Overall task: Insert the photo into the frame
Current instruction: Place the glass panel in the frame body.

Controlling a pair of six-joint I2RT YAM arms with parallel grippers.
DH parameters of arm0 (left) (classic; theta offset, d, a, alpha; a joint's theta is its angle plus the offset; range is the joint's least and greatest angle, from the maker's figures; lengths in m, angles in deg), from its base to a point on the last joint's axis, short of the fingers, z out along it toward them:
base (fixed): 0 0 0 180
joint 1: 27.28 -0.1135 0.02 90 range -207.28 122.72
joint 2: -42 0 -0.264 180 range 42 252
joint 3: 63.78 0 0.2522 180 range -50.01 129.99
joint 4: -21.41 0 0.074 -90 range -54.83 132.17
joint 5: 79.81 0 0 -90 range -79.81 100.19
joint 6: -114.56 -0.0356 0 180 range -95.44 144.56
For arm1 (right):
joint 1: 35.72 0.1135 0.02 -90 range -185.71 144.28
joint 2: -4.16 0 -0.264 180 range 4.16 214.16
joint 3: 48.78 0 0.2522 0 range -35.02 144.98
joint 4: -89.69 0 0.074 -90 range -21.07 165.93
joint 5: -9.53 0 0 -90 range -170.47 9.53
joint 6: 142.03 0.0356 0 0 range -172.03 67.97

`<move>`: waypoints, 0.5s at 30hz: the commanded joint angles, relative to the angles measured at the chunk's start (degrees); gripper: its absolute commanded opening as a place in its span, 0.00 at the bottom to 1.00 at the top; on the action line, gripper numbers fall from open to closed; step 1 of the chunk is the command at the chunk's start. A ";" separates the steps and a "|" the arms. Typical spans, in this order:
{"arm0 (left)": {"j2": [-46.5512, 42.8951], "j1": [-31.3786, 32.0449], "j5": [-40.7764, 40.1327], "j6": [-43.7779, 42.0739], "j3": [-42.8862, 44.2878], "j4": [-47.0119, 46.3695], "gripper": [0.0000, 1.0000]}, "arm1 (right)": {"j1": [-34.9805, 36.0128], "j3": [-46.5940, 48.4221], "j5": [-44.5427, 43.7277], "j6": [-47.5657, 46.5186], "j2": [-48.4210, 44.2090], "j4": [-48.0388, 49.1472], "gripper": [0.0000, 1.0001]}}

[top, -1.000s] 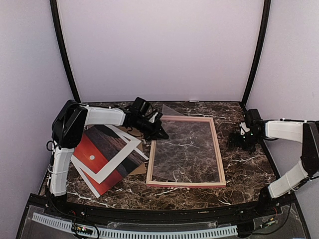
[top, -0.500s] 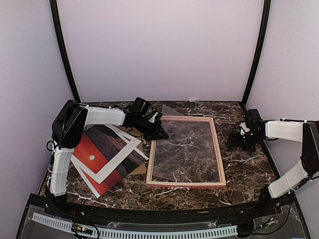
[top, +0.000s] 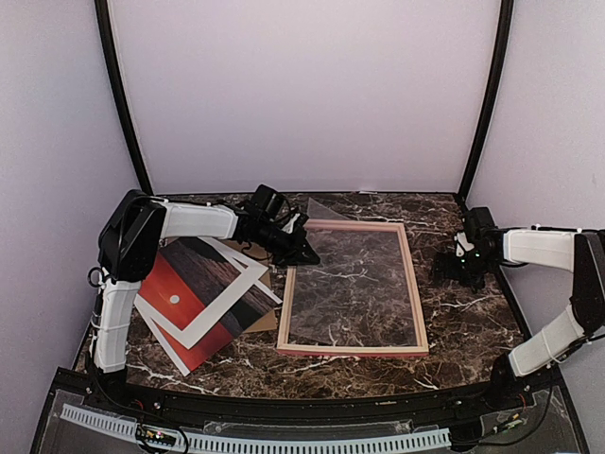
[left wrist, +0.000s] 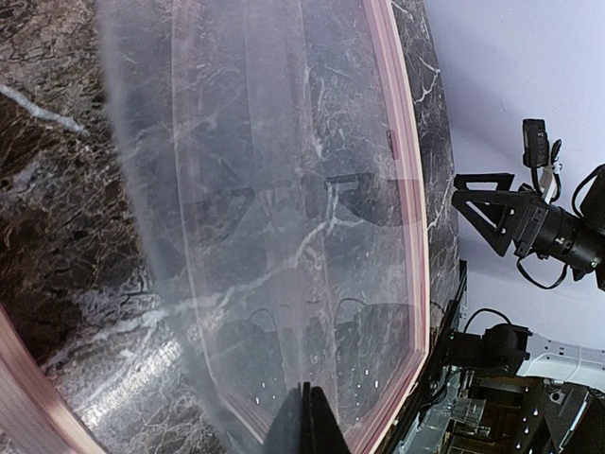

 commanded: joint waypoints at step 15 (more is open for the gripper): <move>-2.72 0.59 -0.15 2.90 -2.57 -3.59 0.00 | 0.00 -0.50 0.75 -0.46 0.04 1.04 0.99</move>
